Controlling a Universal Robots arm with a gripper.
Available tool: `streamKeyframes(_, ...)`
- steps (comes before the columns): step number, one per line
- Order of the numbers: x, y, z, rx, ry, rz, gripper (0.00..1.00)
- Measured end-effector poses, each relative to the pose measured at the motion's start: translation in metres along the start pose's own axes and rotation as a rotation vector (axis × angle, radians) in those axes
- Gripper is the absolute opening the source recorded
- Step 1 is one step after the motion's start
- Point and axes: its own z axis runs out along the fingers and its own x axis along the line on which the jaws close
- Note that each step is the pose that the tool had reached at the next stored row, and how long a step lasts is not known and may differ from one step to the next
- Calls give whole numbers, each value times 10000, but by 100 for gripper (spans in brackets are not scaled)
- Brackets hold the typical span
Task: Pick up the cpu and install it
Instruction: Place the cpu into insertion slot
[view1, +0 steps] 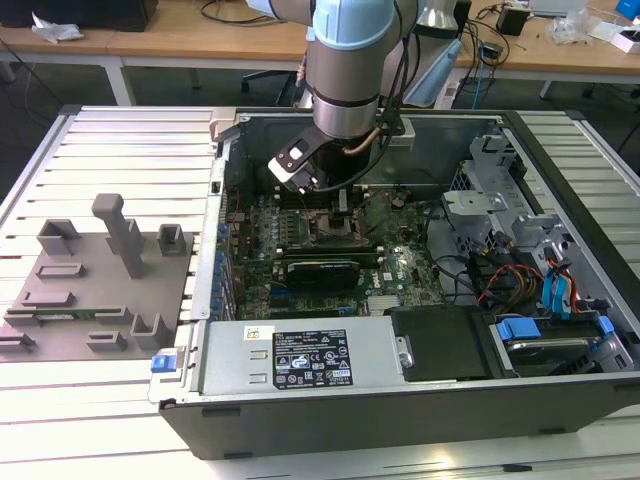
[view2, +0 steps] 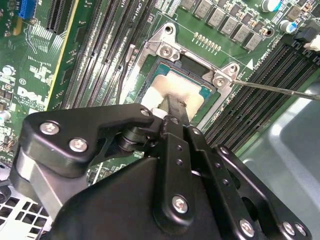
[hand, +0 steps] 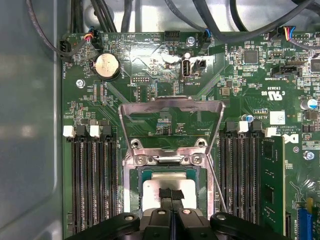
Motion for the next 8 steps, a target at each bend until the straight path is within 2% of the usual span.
streamKeyframes(8, 0, -1, 22, 0, 24, 1, 11)
